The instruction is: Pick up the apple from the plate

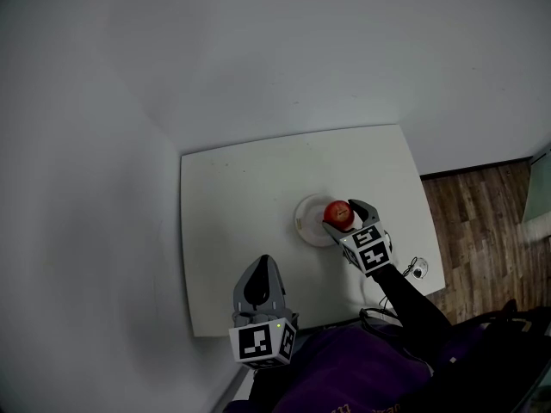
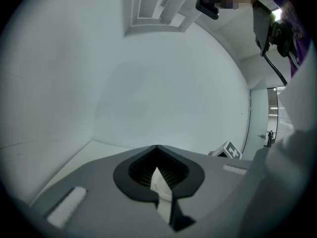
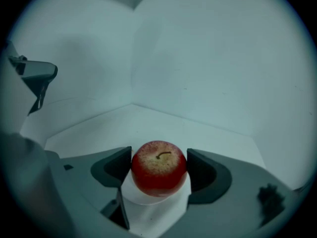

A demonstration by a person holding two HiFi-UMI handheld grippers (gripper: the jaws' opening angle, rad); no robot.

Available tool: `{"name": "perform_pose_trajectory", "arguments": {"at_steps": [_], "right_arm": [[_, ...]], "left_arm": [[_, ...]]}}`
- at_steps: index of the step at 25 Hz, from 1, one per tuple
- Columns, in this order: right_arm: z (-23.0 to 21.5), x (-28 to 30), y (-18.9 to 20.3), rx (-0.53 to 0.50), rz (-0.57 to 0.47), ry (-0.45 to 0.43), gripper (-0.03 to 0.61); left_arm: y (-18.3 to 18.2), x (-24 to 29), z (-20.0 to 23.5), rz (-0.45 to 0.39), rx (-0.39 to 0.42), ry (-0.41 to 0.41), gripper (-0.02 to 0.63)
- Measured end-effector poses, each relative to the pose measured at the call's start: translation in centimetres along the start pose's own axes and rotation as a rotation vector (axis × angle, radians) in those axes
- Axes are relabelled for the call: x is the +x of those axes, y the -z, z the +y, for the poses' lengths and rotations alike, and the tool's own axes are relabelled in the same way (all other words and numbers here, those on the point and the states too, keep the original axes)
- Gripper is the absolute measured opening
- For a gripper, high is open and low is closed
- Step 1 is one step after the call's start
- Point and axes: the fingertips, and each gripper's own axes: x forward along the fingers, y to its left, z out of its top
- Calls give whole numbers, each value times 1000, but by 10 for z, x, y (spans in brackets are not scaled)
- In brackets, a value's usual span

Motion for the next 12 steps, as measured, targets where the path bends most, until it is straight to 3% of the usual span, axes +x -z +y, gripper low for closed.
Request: {"name": "perform_pose_trajectory", "arguments": {"at_steps": [12], "right_arm": [[-17, -16, 9, 24, -14, 44, 364]], "left_arm": [[2, 3, -16, 3, 9, 32, 5]]}}
